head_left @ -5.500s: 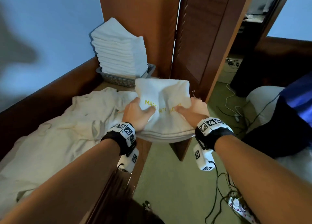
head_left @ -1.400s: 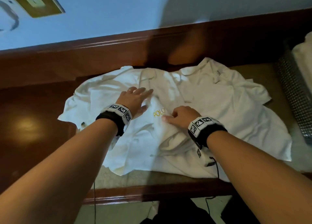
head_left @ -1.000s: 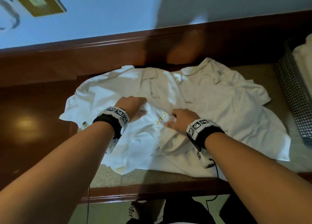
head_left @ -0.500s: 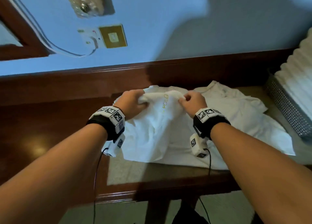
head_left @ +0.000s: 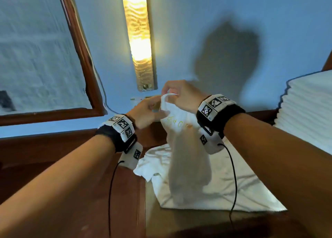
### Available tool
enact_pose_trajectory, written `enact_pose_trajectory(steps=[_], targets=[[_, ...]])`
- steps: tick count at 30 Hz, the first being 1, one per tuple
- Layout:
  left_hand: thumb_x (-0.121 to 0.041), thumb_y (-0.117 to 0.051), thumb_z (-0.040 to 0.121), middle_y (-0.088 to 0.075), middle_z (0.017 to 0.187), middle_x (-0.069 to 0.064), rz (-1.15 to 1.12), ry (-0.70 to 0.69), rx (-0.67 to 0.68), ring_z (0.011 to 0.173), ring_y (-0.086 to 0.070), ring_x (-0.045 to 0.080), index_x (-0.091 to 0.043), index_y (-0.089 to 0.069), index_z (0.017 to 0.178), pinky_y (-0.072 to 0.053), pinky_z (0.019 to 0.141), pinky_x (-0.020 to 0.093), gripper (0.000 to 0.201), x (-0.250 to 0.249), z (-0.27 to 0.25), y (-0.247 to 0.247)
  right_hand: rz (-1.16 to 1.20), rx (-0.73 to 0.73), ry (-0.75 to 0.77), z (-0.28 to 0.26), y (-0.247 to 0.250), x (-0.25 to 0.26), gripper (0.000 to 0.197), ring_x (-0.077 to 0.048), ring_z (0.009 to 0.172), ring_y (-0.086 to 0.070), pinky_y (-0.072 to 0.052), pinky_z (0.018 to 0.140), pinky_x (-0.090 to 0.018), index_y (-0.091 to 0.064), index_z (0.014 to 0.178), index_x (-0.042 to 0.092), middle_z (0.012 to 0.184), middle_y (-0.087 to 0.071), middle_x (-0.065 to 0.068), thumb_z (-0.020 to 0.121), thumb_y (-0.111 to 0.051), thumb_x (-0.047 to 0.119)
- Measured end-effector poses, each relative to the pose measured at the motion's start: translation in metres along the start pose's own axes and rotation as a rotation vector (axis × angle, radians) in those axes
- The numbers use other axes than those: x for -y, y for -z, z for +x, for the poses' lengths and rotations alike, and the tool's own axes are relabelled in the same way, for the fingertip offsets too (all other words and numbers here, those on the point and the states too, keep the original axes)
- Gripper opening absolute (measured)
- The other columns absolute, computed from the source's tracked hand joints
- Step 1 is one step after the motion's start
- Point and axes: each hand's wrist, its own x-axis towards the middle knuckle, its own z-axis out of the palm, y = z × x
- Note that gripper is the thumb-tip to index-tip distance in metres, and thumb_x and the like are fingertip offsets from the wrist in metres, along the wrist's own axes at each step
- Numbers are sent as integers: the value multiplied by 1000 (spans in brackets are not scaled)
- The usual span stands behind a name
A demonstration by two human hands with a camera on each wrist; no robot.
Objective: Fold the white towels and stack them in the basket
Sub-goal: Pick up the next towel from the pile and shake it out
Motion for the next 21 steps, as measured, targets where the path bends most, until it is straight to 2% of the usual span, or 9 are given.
enact_pose_trajectory(steps=[2, 3, 4, 6, 9, 11, 16, 19, 21], targets=[[-17, -76, 85, -66, 91, 10, -72, -47, -31, 83, -56, 8, -7, -68, 109, -45, 76, 19, 28, -14, 4, 8, -71, -34, 57, -5, 15, 17, 9, -1, 68, -48, -37, 65, -21, -65, 92, 17, 73, -51, 12, 87, -67, 10], [-23, -76, 79, -59, 79, 12, -82, -61, -83, 72, -53, 11, -4, -66, 94, -43, 68, 25, 26, -20, 5, 14, -95, -48, 60, -8, 20, 23, 11, -7, 69, -50, -37, 65, -25, -63, 91, 20, 75, -53, 9, 86, -72, 16], [-28, -76, 75, -52, 70, 10, -80, -62, -125, 63, -49, 13, -7, -61, 81, -40, 61, 27, 26, -24, 6, 22, -125, -59, 48, -12, 24, 27, 16, -10, 71, -50, -37, 65, -27, -61, 91, 22, 78, -55, 7, 84, -76, 23], [-30, -76, 74, -51, 65, 7, -35, -64, -185, 57, -49, 17, -13, -56, 73, -39, 57, 31, 26, -34, 7, 37, -191, -45, -8, -22, 26, 26, 26, -15, 73, -52, -37, 65, -29, -63, 94, 16, 81, -56, 3, 81, -80, 31], [-17, -76, 84, -57, 69, 6, 151, -105, -241, 57, -52, 15, -9, -58, 79, -41, 56, 28, 20, -45, 7, 64, -146, 9, -136, -37, 21, 4, 22, -28, 79, -63, -49, 71, -36, -66, 89, 9, 85, -68, -10, 82, -79, 25], [-11, -73, 88, -57, 68, 5, 263, -129, -287, 57, -50, 13, -9, -58, 79, -39, 56, 27, 18, -46, 4, 85, -110, 6, -243, -49, 22, -22, 12, -23, 74, -65, -50, 71, -33, -68, 81, 15, 80, -70, -6, 84, -77, 22], [-15, -75, 86, -57, 69, 2, 395, -7, -417, 64, -50, 16, -13, -54, 75, -39, 60, 30, 24, -14, -15, 137, -216, -6, -468, -78, 36, -74, 23, -19, 67, -62, -46, 65, -30, -69, 69, 16, 66, -65, -1, 83, -79, 33], [-22, -76, 86, -57, 72, -1, 497, 138, -434, 73, -56, 23, -14, -56, 82, -38, 60, 30, 22, 8, -28, 150, -323, -44, -473, -71, 40, -58, 26, -26, 73, -61, -38, 62, -30, -64, 65, 18, 68, -63, -7, 84, -78, 30], [-38, -78, 84, -61, 82, -2, 565, 226, -333, 82, -60, 25, -20, -57, 95, -41, 67, 32, 30, 14, -36, 142, -443, -61, -357, -51, 34, -28, 21, -31, 81, -62, -34, 64, -28, -63, 68, 16, 79, -67, -14, 86, -72, 23]])
